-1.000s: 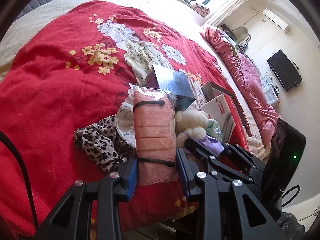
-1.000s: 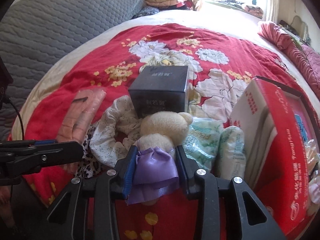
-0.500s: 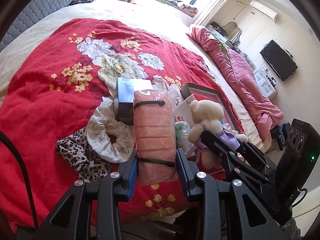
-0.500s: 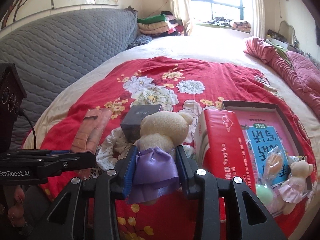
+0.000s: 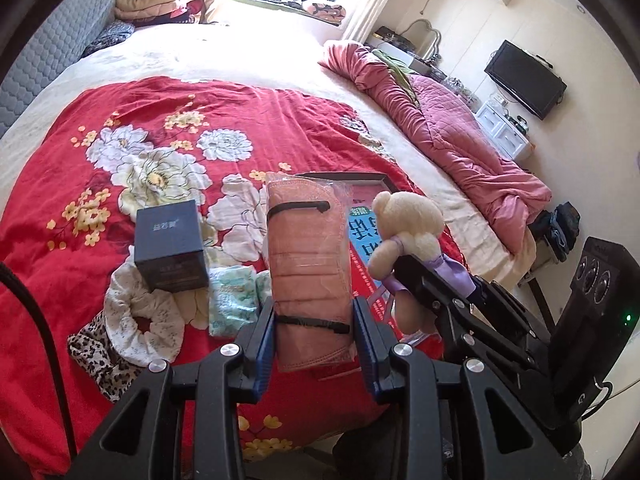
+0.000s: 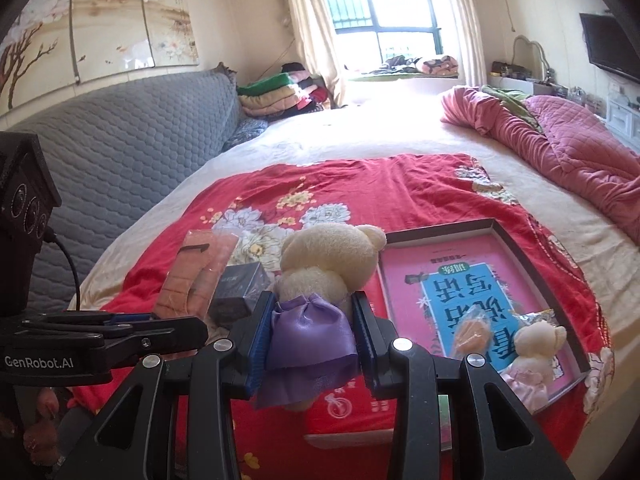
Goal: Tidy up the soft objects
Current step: 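Carry the pink towel bag with the left tool while the right tool carries the purple-dress bear over the tray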
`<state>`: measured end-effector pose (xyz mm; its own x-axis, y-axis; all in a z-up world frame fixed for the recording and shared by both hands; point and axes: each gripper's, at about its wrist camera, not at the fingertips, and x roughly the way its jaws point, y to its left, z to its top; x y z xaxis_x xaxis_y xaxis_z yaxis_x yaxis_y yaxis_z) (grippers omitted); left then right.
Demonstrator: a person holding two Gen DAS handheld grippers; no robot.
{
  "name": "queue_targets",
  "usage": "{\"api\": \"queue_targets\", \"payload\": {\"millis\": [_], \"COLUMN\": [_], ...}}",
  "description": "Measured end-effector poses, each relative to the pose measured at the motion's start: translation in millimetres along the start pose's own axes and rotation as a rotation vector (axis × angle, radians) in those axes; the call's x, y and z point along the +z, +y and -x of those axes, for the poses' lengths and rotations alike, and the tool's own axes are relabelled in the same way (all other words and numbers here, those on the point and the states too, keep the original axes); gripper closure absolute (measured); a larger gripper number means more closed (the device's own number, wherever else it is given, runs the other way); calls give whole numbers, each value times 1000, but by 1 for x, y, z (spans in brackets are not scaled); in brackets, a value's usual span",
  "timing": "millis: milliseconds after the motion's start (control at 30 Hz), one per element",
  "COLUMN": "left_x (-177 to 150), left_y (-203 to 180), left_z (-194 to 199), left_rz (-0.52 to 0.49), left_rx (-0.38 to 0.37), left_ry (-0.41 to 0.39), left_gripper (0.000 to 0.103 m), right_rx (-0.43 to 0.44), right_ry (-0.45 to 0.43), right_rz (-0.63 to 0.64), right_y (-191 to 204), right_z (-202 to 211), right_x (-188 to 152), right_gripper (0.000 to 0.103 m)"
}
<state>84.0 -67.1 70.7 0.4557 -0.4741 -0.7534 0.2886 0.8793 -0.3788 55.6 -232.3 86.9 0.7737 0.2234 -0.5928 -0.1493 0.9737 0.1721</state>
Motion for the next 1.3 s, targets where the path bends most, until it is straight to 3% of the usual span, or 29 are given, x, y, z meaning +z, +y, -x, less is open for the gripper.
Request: {"api": "queue_targets", "payload": {"millis": [400, 733, 1300], "left_x": [24, 32, 22], "left_y": [-71, -107, -145], "left_z": [-11, -31, -95], "left_rz": [-116, -165, -228], "left_rx": [-7, -29, -43], "left_ry": [-21, -1, 100], "left_gripper": [67, 67, 67], "right_rx": [-115, -197, -314], "right_ry": [-108, -163, -151], "right_rz": [-76, -188, -258], "right_y": [-57, -117, -169], "right_z": [43, 73, 83], "right_x": [8, 3, -13], "right_gripper": [64, 64, 64]}}
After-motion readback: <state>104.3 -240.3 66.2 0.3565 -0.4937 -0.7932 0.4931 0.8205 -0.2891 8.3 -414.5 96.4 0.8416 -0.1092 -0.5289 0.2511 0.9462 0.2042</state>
